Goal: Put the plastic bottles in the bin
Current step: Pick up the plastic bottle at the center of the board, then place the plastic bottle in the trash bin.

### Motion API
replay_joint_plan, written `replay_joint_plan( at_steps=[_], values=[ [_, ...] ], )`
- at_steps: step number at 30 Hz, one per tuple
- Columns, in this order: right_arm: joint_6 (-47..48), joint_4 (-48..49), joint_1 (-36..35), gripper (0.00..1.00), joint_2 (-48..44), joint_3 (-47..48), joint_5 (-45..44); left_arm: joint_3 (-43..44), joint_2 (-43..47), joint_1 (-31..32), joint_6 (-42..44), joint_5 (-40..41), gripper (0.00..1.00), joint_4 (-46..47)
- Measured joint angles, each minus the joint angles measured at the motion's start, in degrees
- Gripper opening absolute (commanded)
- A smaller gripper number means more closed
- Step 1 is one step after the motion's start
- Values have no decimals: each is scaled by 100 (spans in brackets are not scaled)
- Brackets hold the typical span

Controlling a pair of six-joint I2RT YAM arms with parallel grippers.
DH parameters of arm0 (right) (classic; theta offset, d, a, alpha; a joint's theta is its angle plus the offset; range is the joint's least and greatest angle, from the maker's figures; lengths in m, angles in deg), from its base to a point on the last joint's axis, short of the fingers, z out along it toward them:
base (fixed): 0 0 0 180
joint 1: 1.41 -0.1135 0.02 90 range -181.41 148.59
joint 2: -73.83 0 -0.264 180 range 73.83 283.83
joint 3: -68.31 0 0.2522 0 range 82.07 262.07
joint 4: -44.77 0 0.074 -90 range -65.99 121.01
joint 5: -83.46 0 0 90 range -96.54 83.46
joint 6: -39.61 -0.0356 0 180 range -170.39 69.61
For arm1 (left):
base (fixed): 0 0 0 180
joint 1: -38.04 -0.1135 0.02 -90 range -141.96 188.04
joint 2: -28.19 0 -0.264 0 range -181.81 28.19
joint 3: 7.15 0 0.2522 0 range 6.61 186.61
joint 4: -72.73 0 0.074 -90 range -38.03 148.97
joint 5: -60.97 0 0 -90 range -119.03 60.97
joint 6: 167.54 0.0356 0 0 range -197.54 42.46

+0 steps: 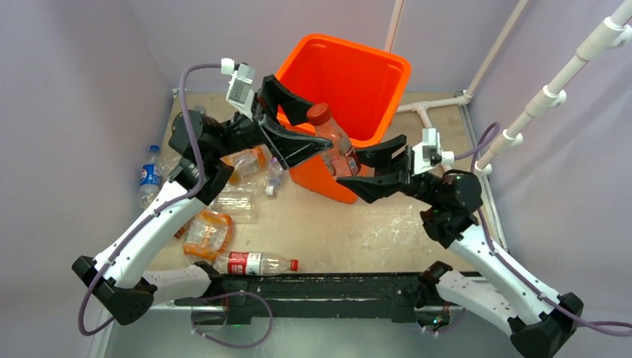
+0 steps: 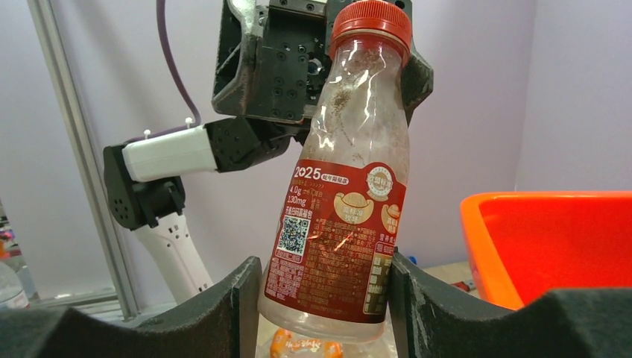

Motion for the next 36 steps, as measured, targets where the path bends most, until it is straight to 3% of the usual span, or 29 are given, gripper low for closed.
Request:
replay_joint_plan(
  at_steps=[3,9,11,12,14,17,25,32,36],
  values=[
    [101,2,-136,23,94,17,-74,0,-4,15,83,17,63,-46],
    [254,17,-361,24,243,28,-120,-2,-4,31,138,118,23,-46],
    [299,17,-380,28,269,37,-122,-4,-4,35,149,129,6,-42],
    [308,11,-385,36,275,48,-125,-7,-4,35,168,133,0,-37],
    [319,-13,-389,66,275,59,-125,-11,0,35,199,144,0,-39],
    [326,-275,-391,97,275,197,-151,-11,52,46,339,256,0,-131],
    [393,-1438,-391,99,-442,485,-809,713,229,70,1729,1357,0,-1067],
    [442,-2210,-396,99,-1390,595,-1777,1141,109,70,2911,2277,0,-732],
    [439,-2623,-404,99,-1768,592,-2608,1880,-557,72,3576,2785,0,-857]
  ],
)
